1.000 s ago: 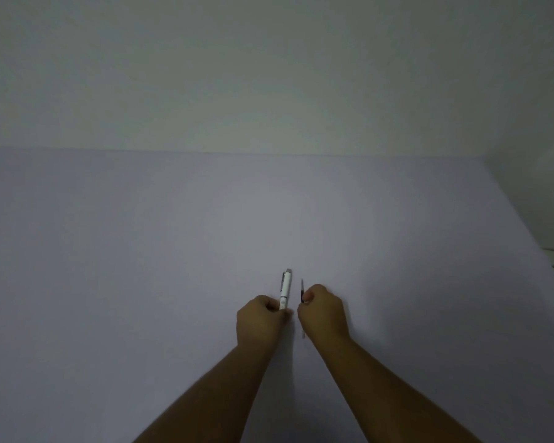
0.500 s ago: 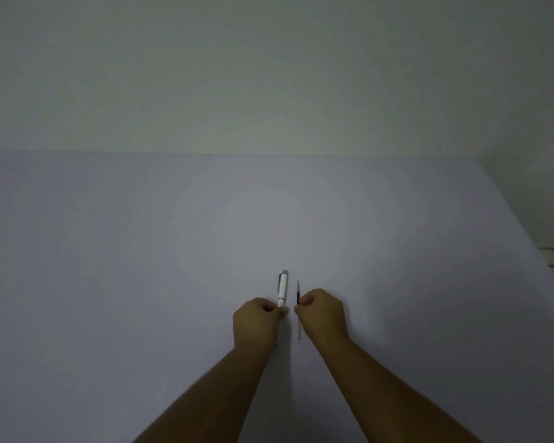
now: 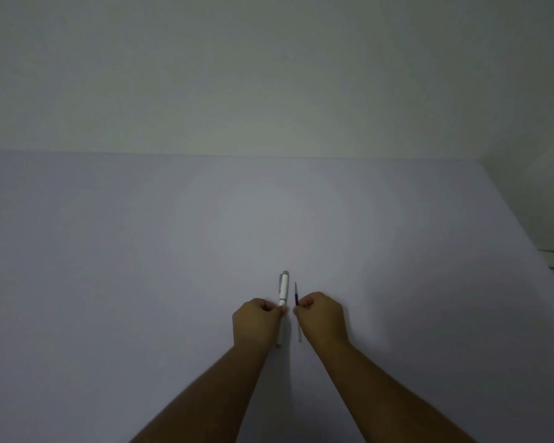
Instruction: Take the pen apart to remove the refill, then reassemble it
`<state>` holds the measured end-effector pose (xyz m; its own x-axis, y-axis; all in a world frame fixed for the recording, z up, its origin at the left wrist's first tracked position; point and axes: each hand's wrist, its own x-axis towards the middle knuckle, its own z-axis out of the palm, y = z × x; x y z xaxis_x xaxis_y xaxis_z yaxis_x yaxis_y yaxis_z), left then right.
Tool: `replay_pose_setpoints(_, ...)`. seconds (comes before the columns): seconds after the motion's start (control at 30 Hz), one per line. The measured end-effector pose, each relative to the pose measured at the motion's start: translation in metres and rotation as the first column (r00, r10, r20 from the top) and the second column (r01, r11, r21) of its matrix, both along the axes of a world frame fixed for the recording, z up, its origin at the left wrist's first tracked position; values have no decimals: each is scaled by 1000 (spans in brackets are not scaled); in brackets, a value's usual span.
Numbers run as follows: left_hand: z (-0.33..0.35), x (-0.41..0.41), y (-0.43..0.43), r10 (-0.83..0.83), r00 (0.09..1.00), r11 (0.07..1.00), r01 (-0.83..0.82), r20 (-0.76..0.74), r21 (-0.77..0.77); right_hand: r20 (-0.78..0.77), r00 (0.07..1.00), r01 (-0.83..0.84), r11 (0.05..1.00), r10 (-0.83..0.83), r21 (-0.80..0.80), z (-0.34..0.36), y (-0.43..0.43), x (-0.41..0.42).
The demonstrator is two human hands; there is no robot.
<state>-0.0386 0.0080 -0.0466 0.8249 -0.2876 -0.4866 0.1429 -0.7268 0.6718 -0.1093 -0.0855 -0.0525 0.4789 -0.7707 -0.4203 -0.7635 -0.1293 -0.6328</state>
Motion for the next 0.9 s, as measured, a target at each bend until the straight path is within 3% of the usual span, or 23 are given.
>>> replay_pose_setpoints(0.9, 7, 3, 2, -32, 999, 997, 34, -23, 72, 35, 999, 38, 999, -39, 27, 6, 1, 0)
